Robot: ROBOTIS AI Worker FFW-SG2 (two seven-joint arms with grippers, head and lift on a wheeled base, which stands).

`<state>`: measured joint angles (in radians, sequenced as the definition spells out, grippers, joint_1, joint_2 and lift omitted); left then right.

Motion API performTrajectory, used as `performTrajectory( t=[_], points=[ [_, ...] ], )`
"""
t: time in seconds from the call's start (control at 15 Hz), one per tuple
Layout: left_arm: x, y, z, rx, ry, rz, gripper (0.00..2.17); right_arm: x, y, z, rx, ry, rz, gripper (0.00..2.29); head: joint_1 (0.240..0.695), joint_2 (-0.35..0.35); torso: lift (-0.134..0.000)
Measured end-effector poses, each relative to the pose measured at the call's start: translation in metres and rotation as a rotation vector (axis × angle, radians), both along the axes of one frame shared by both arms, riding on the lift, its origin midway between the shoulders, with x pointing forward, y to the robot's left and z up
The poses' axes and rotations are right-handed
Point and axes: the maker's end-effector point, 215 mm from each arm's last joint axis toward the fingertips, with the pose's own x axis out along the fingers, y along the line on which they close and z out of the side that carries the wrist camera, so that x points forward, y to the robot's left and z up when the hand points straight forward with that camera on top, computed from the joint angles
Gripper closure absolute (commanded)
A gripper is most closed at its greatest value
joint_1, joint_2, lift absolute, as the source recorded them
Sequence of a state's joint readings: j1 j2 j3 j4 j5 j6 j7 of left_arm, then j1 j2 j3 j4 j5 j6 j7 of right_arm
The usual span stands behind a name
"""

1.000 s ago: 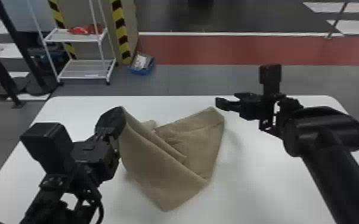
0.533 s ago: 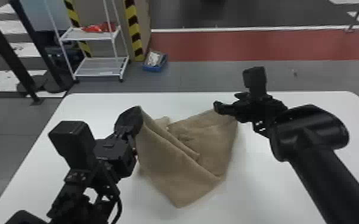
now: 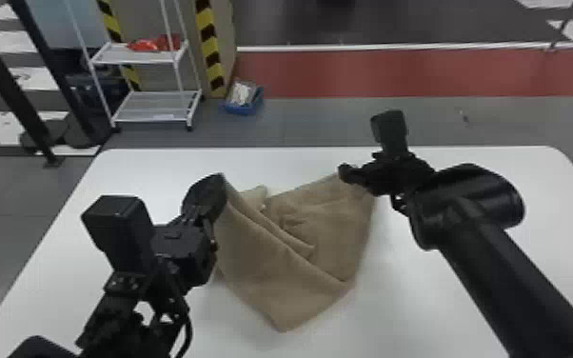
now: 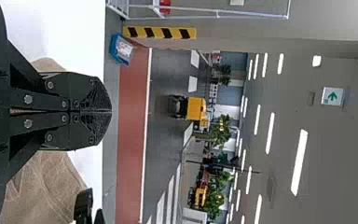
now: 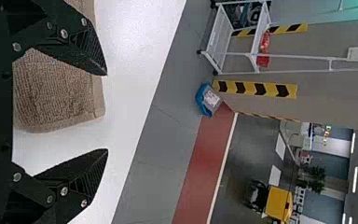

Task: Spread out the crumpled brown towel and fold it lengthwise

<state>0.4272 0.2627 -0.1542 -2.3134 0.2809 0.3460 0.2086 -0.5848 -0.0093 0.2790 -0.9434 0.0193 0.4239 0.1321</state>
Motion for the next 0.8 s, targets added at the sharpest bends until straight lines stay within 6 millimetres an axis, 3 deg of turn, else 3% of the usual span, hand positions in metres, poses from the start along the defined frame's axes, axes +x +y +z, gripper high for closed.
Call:
performTrajectory(
  t=[0.6,0.8],
  points=[
    [0.000,-0.012,0.001,0.029,-0.009,-0.038,1.74,-0.011,-0.015,-0.030,-0.111,0.139,-0.026,0.38,0.695,0.044,-0.124],
    [-0.001,-0.016,0.000,0.039,-0.011,-0.045,1.74,-0.015,-0.018,-0.036,-0.117,0.170,-0.027,0.64,0.695,0.033,-0.124]
  ],
)
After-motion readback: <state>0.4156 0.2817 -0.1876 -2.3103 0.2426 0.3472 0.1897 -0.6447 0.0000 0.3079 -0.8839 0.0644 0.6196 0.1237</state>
